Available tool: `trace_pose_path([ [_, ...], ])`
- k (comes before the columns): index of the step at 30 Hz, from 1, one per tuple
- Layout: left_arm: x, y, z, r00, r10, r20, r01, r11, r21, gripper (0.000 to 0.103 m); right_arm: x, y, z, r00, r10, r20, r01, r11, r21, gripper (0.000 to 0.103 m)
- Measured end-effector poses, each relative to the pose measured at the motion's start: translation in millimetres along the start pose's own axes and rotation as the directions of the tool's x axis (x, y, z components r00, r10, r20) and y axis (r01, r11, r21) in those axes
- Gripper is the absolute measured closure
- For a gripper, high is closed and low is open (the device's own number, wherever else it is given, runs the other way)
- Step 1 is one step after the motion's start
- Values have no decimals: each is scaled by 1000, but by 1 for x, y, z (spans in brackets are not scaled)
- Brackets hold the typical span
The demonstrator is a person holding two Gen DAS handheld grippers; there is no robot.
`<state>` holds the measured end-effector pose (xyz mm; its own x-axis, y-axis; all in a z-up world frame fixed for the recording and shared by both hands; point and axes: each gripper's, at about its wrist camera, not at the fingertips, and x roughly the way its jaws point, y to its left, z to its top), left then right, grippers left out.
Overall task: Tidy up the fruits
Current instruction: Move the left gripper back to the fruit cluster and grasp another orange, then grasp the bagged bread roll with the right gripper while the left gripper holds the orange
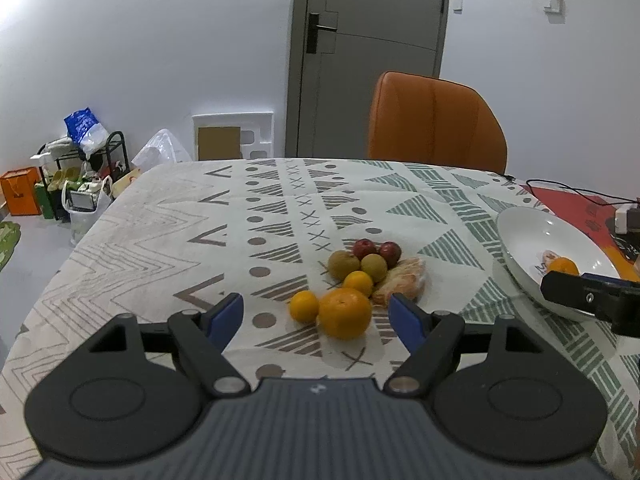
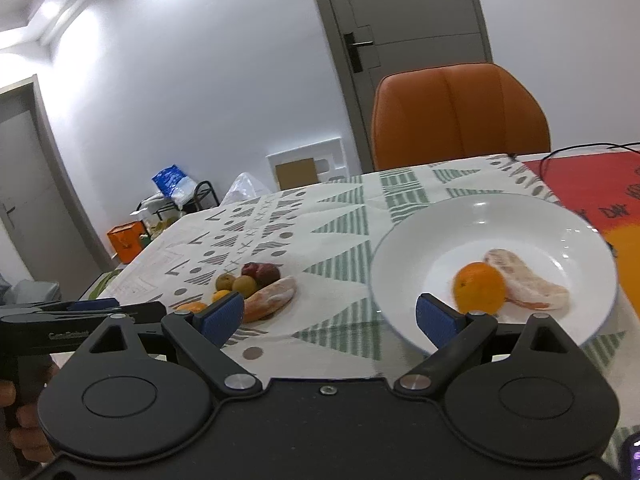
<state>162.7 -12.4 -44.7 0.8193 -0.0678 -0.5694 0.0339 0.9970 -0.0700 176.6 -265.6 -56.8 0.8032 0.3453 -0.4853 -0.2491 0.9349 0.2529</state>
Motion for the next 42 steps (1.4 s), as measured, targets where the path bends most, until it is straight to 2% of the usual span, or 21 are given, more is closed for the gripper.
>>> trace_pose_path([
  [5, 7, 7, -4, 1000, -13, -14, 12, 999, -30, 28, 10, 11, -3, 999, 25, -22, -26, 999, -23, 14],
  [8, 12, 8, -6, 999, -28, -16, 27, 999, -42, 30, 18, 16, -5, 998, 39, -43, -40, 999, -35, 21],
  [13, 21, 6, -10, 998, -63, -28, 61, 996, -67, 42, 29, 22, -6, 996, 48, -74, -52, 997, -55, 27],
  [16, 28, 5, -11, 996, -81, -41, 77, 994, -82, 49, 36, 25, -5, 995, 50, -86, -55, 997, -59, 28],
  [24, 41, 2, -13, 992, -112, -57, 106, 990, -94, 53, 50, 30, -7, 992, 49, -115, -57, 996, -71, 28],
  [28, 47, 3, -14, 989, -131, -66, 123, 986, -115, 68, 55, 31, -7, 991, 45, -126, -55, 996, -74, 28],
  [42, 29, 24, -12, 993, -112, -43, 105, 985, -140, 68, 74, 42, -5, 989, 38, -143, -52, 994, -93, 27],
])
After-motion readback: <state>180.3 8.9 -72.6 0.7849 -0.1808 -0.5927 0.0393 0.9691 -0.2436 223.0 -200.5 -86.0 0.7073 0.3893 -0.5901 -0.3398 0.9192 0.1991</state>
